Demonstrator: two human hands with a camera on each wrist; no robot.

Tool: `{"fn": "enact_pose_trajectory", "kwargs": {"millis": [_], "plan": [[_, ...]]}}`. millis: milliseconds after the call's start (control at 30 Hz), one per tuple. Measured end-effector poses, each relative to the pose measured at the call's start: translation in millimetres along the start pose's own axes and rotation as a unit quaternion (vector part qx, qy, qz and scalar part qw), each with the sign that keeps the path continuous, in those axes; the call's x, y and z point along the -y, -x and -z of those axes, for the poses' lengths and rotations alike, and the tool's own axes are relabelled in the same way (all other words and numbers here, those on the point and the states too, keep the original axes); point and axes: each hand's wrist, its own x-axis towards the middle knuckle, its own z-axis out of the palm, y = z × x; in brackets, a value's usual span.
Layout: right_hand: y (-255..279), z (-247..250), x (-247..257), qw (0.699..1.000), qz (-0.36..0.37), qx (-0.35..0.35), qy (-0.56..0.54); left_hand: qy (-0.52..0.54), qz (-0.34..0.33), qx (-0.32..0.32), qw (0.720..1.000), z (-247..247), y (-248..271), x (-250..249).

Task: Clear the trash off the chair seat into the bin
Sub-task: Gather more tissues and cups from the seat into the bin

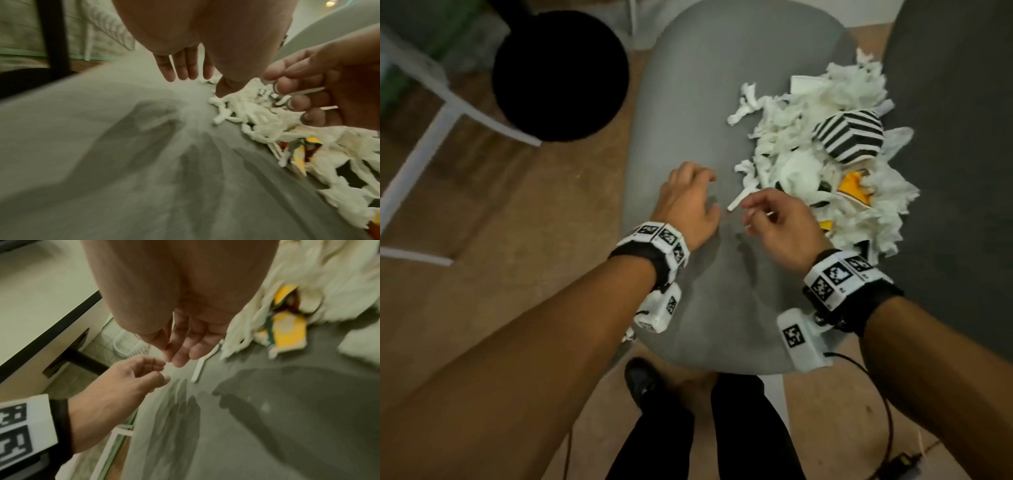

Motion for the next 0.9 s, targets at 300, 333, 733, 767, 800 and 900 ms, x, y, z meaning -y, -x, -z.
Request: {"fn": "enact_pose_trajectory", "kwargs": {"millis": [300, 333, 733, 767, 800, 900], "plan": [[-23, 76, -32, 0.994, -0.022, -0.077, 0.068, -0.098, -0.037, 0.090, 0.990, -62, -53, -68], [-27, 77, -32, 0.992, -0.014, -0.081, 0.098, -0.079, -0.031, 0.088, 0.992, -62, -53, -67], [-66, 54, -17, 0.918, -0.047, 0.004, 0.394, -0.007, 0.076, 0.029, 0.997, -17, 5, -17], [-68, 52, -17, 0.908, -0.047, 0.011, 0.416, -0.032, 0.074, 0.042, 0.996, -14, 10, -16], [-68, 51, -15, 0.894, -0.048, 0.022, 0.444, -0.056, 0.073, 0.061, 0.994, -12, 14, -15], [-67, 44, -12, 0.861, -0.011, 0.042, 0.506, -0.089, 0.096, 0.134, 0.982, -9, 16, -13]]}}
